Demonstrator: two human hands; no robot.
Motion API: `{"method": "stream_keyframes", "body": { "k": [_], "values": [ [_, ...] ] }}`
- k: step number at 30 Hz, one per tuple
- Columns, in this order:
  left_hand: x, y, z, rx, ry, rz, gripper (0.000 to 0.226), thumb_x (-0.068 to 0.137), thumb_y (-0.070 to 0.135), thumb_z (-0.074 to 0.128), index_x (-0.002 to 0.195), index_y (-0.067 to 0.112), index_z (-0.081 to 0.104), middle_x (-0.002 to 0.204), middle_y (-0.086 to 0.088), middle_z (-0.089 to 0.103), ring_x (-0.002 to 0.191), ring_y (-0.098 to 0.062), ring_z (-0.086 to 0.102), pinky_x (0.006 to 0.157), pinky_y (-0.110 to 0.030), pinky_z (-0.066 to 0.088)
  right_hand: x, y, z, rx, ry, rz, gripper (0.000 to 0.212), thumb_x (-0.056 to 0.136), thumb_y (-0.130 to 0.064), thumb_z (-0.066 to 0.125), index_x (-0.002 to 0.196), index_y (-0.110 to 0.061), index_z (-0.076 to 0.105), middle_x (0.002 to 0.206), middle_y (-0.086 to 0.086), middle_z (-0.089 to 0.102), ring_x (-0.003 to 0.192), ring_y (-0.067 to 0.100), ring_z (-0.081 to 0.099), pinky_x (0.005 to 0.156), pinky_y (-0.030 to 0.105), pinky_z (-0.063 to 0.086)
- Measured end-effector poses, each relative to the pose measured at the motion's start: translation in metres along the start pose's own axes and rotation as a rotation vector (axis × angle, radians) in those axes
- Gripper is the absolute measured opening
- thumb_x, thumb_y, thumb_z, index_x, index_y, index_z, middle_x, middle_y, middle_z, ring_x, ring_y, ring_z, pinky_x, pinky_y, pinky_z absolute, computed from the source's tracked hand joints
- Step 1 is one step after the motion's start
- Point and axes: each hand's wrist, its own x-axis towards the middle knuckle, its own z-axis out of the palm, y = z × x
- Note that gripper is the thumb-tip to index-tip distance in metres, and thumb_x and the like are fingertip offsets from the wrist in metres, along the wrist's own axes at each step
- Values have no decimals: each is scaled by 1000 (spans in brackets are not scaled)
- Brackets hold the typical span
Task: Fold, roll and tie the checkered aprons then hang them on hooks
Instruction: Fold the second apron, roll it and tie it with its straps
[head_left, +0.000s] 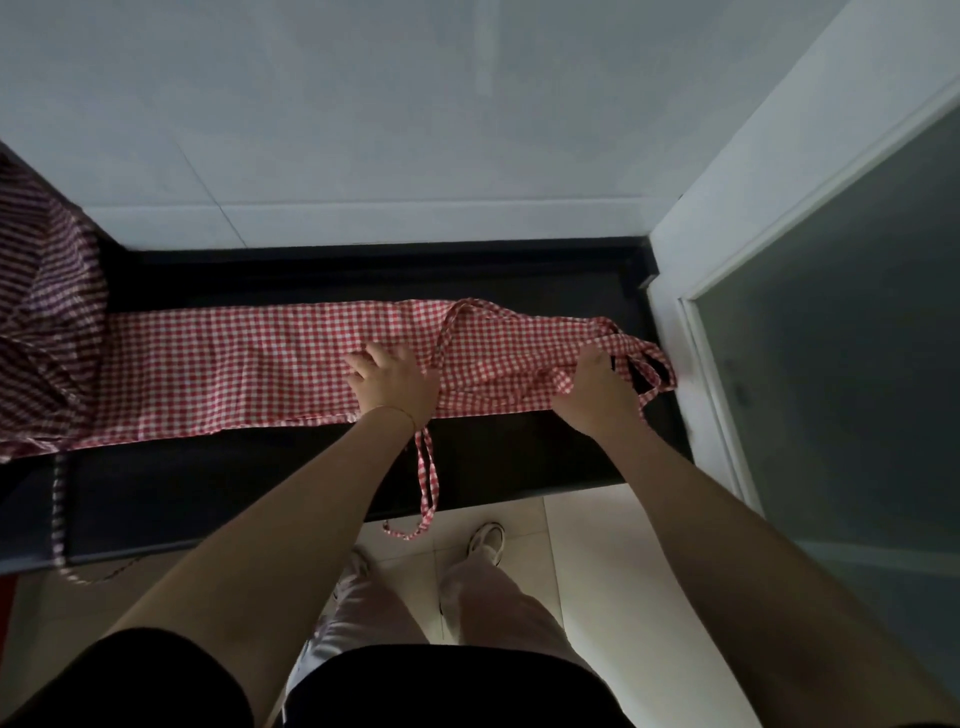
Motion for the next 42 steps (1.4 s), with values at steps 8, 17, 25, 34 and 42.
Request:
{"method": "stream_keyframes", "body": {
  "k": [8,17,25,34,42],
  "values": [
    [-6,40,12,-27,125,21,73,94,63,37,148,13,31,156,-21,22,141,-40,26,110,-55,33,2,32,-9,-299,-88,-83,26,95,-20,57,119,-10,60,124,12,61,114,31,58,98,41,49],
    [-1,49,9,-13,-32,-26,88,91,75,31,154,16,18,162,-20,3,146,-49,4,115,-61,21,35,70,-58,-315,29,-45,31,102,-11,41,129,-4,57,129,14,57,114,32,58,69,14,46],
    [-1,38,21,-43,-3,-20,102,82,86,23,156,17,9,163,-19,-6,147,-49,-7,117,-65,9,54,60,-71,-427,-58,-49,47,94,-10,57,138,-4,43,145,19,36,128,35,47,96,42,46],
    [0,37,19,0,-43,-10,124,67,94,40,156,16,3,162,-21,-9,146,-51,-7,116,-67,10,67,8,-69,-455,-179,-260,99,75,-48,80,152,-14,27,153,16,25,140,35,29,111,54,31],
    [5,30,17,47,-88,81,121,62,93,51,153,41,-12,161,-20,-16,144,-54,-11,113,-70,9,70,0,-36,-451,-242,-348,128,66,-48,88,157,-10,6,160,16,19,148,36,19,116,61,19]
  ]
}}
